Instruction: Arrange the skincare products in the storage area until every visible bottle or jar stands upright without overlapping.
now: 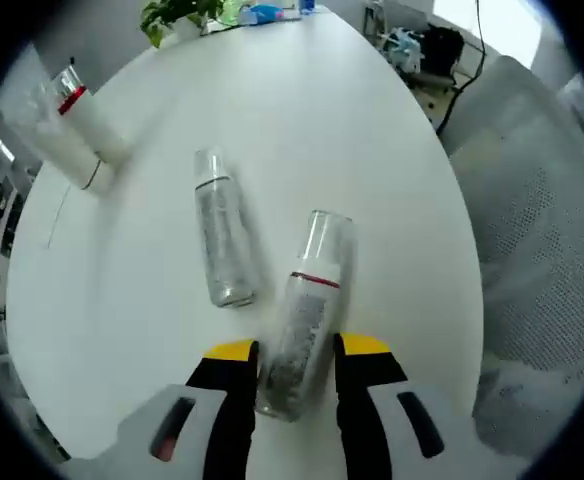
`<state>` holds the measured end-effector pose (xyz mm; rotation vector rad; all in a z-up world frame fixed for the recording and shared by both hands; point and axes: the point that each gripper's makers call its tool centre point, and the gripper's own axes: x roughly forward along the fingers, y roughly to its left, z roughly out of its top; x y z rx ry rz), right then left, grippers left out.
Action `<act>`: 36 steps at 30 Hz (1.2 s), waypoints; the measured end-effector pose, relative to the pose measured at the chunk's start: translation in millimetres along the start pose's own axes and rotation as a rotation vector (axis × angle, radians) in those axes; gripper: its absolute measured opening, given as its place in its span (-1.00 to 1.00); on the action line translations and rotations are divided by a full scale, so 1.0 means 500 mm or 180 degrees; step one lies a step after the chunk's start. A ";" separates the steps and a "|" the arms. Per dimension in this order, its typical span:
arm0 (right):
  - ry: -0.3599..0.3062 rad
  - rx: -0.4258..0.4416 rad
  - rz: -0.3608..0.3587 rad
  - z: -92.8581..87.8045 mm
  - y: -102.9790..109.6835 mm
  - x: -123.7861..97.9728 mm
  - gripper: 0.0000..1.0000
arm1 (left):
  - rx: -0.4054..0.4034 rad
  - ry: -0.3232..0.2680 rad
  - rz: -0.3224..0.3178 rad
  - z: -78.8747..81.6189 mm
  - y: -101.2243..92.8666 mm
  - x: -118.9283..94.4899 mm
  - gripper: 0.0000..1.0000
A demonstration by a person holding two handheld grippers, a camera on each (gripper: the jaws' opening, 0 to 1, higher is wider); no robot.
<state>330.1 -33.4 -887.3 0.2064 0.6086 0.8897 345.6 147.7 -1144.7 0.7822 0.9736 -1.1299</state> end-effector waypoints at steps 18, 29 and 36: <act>0.0289 -0.0147 0.0553 -0.071 -0.048 0.053 0.27 | -0.1552 -0.0631 0.0353 0.072 -0.089 -0.046 -0.68; 0.0152 0.0540 0.0638 -0.103 0.039 0.091 0.08 | -0.2847 -0.2206 0.0035 0.210 -0.072 -0.182 -0.68; 0.0097 0.0741 0.0786 -0.088 0.069 0.117 -0.03 | -0.3309 -0.2925 -0.0073 0.254 -0.076 -0.265 -0.68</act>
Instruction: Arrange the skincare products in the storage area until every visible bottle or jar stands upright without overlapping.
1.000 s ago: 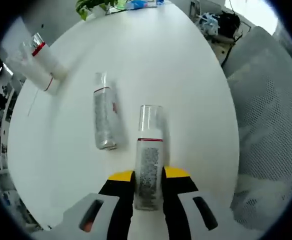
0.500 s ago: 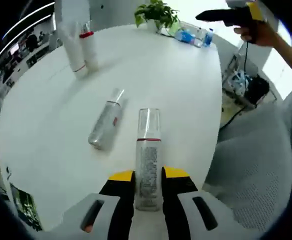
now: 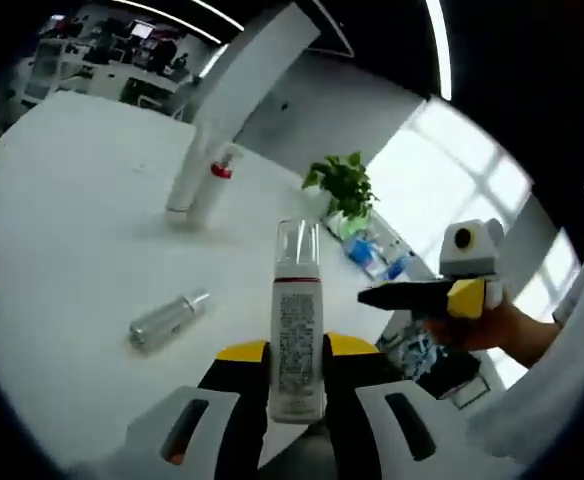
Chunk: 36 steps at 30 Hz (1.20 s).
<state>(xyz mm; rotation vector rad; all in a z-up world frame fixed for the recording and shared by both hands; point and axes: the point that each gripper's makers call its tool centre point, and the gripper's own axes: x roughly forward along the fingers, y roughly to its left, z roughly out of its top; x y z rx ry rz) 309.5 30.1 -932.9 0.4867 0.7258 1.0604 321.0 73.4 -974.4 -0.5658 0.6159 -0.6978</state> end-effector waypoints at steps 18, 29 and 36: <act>0.0334 0.0156 0.0255 -0.050 0.053 0.087 -0.32 | 0.0488 -0.0218 0.0295 -0.015 -0.045 -0.063 -0.68; 0.0420 0.0224 0.0222 -0.062 0.058 0.103 -0.61 | 0.1498 0.0058 0.0771 -0.024 -0.044 -0.065 -0.68; 0.0460 0.0410 0.0184 -0.083 0.037 0.095 -0.61 | 0.1619 0.0167 0.0814 -0.045 -0.045 -0.050 -0.68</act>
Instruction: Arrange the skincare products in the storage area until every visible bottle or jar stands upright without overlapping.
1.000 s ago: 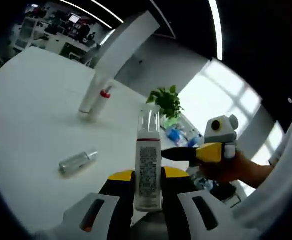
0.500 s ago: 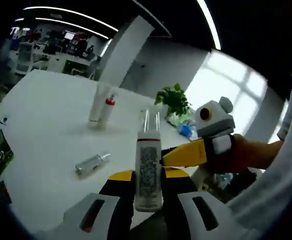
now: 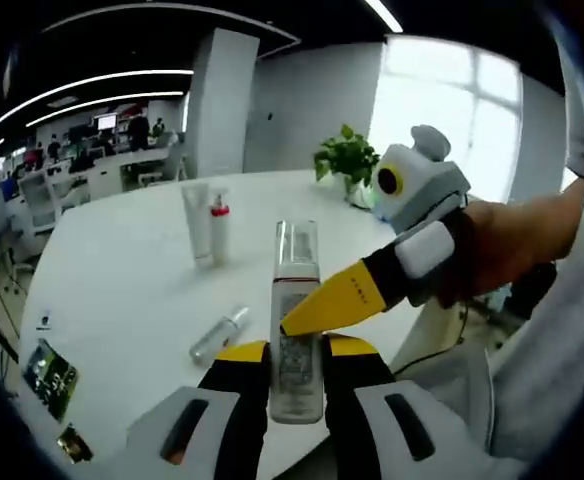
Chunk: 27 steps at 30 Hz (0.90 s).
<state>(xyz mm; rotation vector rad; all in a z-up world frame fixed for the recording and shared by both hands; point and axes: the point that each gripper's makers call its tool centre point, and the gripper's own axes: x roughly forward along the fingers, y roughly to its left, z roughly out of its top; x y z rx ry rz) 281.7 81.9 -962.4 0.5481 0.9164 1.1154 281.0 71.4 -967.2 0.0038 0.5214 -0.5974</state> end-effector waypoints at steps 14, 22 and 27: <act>-0.0052 -0.0258 -0.0186 0.005 -0.003 -0.026 -0.74 | 0.0176 -0.0030 -0.0145 0.007 -0.021 0.014 -0.67; 0.0109 -0.0668 -0.0293 0.003 0.000 -0.026 -0.76 | 0.0198 -0.0046 -0.0164 0.001 -0.027 0.014 -0.65; 0.0113 -0.0724 -0.0292 0.005 0.003 -0.027 -0.76 | 0.0078 0.0047 -0.0196 -0.016 -0.027 0.011 -0.64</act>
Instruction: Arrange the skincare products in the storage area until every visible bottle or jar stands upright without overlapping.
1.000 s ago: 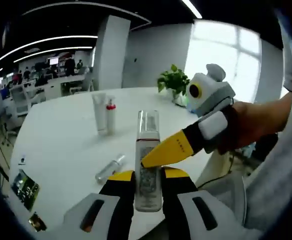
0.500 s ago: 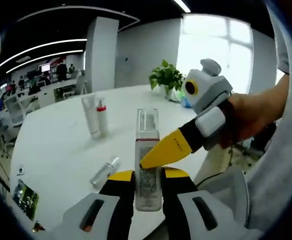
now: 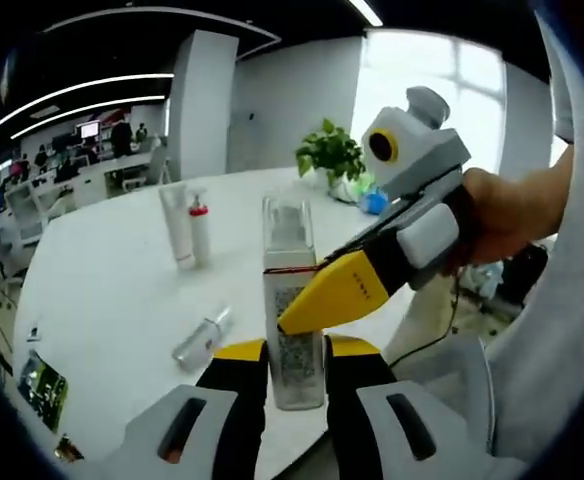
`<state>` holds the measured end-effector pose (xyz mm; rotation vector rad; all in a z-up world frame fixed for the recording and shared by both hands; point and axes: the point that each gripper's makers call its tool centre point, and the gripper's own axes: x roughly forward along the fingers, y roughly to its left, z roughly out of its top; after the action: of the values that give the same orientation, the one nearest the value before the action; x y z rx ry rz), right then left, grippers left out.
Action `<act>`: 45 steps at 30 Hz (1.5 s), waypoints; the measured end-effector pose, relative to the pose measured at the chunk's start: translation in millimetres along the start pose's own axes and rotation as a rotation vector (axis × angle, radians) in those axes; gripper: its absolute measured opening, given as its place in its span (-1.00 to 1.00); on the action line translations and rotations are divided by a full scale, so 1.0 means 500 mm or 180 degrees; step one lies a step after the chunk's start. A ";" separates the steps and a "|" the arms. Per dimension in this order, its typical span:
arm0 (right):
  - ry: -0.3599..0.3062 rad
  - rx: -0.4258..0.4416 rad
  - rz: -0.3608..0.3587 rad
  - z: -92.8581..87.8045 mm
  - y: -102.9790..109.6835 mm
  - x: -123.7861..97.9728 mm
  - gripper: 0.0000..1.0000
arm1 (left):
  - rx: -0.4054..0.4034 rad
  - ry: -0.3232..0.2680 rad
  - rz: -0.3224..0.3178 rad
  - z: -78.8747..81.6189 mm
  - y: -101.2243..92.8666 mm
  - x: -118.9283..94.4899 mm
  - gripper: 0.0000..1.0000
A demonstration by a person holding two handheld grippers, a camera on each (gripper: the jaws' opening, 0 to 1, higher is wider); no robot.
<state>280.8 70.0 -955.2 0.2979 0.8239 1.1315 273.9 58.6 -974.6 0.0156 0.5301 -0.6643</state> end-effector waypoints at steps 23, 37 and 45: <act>-0.0095 -0.0203 -0.0141 -0.008 -0.036 -0.003 -0.75 | 0.0101 0.0787 0.0448 -0.189 0.066 -0.068 -0.53; -0.0074 -0.0327 -0.0439 0.032 -0.111 0.001 -0.75 | 0.0650 0.1093 0.0767 -0.281 0.111 -0.071 -0.63; -0.0050 -0.0454 -0.0651 0.069 -0.160 0.022 -0.75 | 0.0746 0.0997 0.1059 -0.263 0.148 -0.075 -0.59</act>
<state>361.9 52.1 -984.4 0.1008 0.7380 0.9889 231.9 162.6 -1082.2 0.4255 0.7285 -0.3951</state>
